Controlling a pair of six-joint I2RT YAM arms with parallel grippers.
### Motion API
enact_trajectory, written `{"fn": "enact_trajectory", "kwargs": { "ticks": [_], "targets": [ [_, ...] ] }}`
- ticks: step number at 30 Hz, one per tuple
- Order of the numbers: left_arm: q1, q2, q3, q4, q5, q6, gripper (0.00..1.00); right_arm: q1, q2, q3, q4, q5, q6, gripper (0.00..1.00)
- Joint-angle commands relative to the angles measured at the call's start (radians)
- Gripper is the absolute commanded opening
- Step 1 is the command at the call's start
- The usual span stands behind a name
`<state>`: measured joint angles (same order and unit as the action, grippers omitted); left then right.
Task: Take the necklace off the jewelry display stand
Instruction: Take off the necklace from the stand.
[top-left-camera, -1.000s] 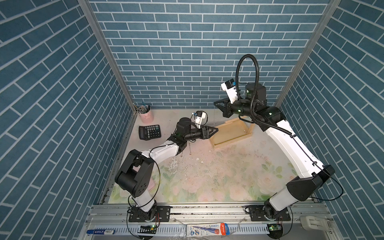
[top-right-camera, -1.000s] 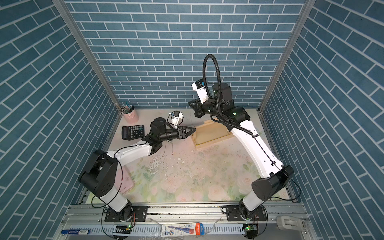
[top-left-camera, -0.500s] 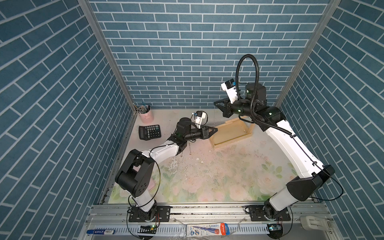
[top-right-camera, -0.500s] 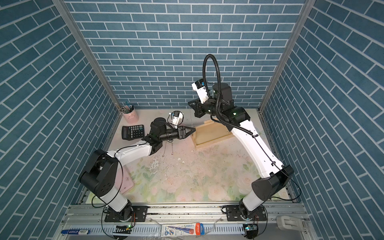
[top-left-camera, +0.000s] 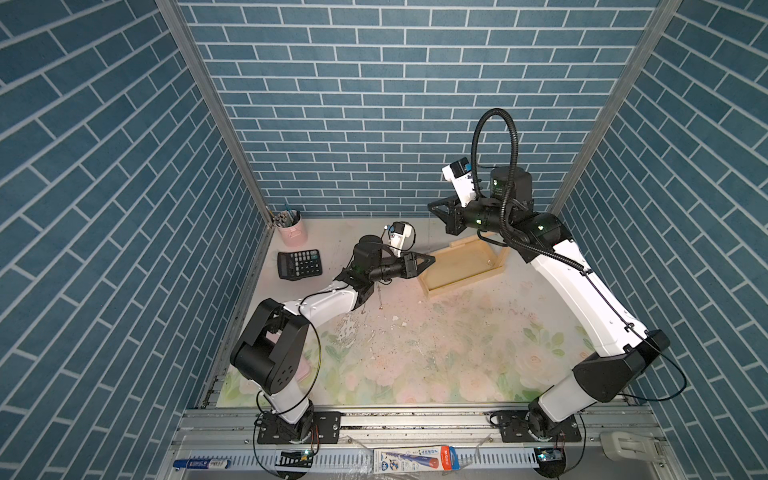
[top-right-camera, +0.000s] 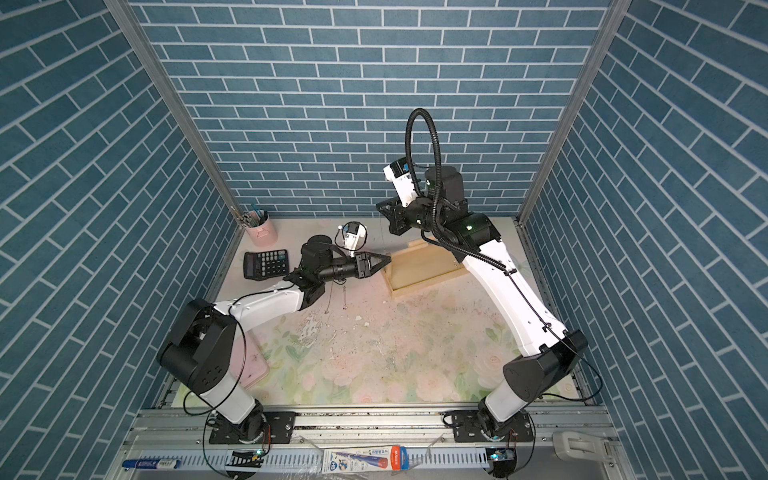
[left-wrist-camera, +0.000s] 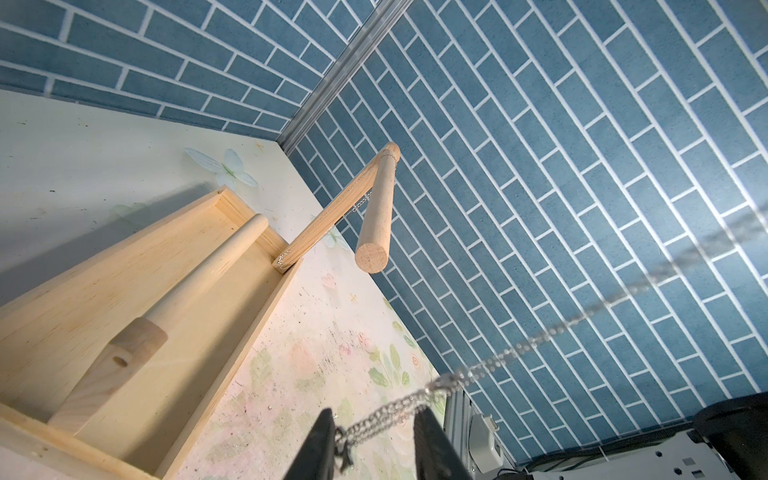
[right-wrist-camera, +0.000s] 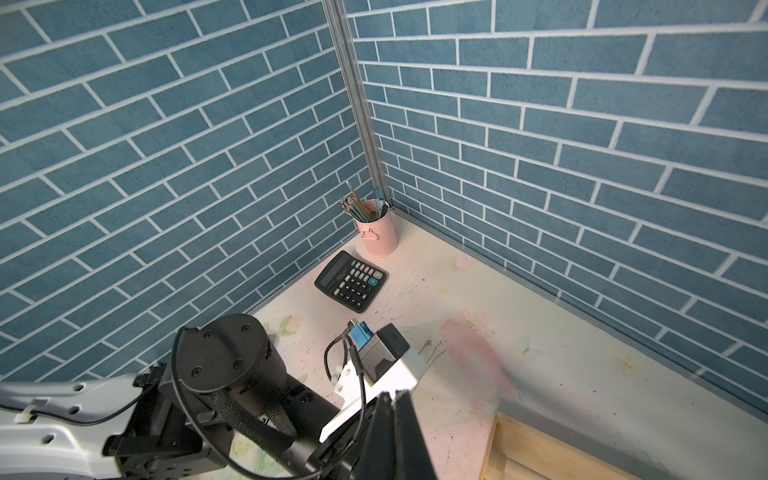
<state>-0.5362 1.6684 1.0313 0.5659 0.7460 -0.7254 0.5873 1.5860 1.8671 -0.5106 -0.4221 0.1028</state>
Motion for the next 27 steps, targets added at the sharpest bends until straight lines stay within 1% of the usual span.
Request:
{"fn": "enact_trajectory", "kwargs": {
  "ticks": [1, 12, 21, 27],
  "targets": [
    [0.005, 0.018, -0.017, 0.021, 0.007, 0.013, 0.34, 0.005, 0.003, 0.021, 0.001, 0.005, -0.032, 0.0],
    [0.004, 0.023, -0.014, 0.002, -0.002, 0.032, 0.31, 0.006, 0.002, 0.022, 0.0, 0.003, -0.031, 0.0],
    [0.005, 0.023, -0.014, 0.001, -0.005, 0.031, 0.21, 0.005, -0.003, 0.012, 0.001, 0.003, -0.031, 0.0],
    [0.005, 0.025, -0.014, 0.002, -0.005, 0.03, 0.19, 0.006, -0.006, 0.012, 0.006, 0.003, -0.03, 0.0]
  ]
}}
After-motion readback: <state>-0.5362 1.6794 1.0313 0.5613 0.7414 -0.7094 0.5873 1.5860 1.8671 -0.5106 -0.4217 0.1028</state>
